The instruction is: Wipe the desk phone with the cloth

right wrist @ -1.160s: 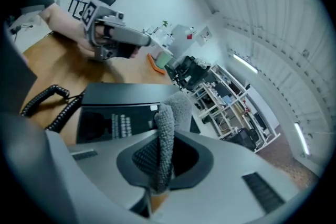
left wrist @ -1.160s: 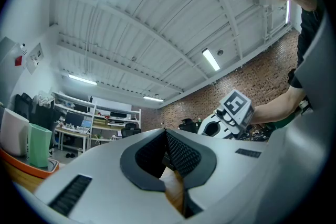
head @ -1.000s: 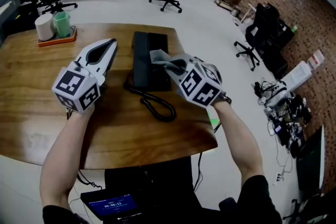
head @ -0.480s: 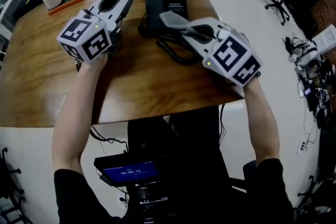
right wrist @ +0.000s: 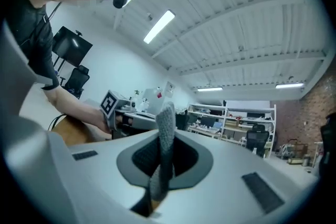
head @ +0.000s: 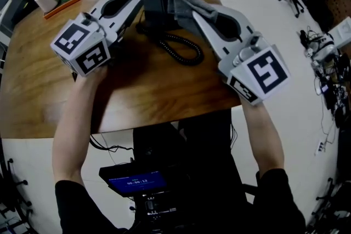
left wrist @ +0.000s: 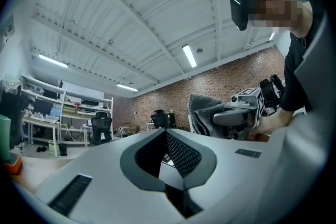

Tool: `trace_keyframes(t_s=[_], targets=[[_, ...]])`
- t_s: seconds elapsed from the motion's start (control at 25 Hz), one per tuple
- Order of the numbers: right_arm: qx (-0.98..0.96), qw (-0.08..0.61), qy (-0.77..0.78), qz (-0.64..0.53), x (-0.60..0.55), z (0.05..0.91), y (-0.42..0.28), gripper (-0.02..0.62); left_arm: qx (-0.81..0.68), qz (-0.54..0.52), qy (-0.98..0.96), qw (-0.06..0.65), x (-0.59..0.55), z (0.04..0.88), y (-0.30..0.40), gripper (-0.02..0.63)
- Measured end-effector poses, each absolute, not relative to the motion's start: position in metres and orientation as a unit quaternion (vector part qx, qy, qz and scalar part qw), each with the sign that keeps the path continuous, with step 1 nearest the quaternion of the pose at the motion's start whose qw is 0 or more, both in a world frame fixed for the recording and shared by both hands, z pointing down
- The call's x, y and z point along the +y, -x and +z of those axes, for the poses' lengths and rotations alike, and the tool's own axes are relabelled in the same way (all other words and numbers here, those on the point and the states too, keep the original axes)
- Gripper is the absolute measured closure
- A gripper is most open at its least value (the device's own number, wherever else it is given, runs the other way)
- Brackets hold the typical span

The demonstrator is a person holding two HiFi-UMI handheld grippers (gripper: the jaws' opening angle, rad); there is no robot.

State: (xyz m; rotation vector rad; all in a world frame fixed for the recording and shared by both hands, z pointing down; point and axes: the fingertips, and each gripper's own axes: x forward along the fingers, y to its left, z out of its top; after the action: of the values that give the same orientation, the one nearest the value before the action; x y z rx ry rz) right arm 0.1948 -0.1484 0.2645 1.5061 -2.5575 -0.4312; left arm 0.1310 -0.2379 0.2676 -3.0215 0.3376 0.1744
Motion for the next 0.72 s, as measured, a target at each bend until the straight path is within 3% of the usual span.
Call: trace_keyframes(t_s=[0.28,0.48,0.72], targets=[[-0.826,0.108,-0.496,-0.245,-0.134,0.249,-0.177,0.569,0.085,0.062,0.993,0.046,-0.209,0.25,-0.135,0.612],[-0.809,0.179,-0.491,-0.269,-0.126,0.263,-0.177,0.571,0.091,0.051,0.993,0.045,-0.206,0.25,-0.142,0.612],[-0.808,0.197,-0.481,-0.278,-0.134,0.272,-0.163,0.572,0.117,0.056,0.991,0.036,-0.225,0.255,-0.124,0.612]])
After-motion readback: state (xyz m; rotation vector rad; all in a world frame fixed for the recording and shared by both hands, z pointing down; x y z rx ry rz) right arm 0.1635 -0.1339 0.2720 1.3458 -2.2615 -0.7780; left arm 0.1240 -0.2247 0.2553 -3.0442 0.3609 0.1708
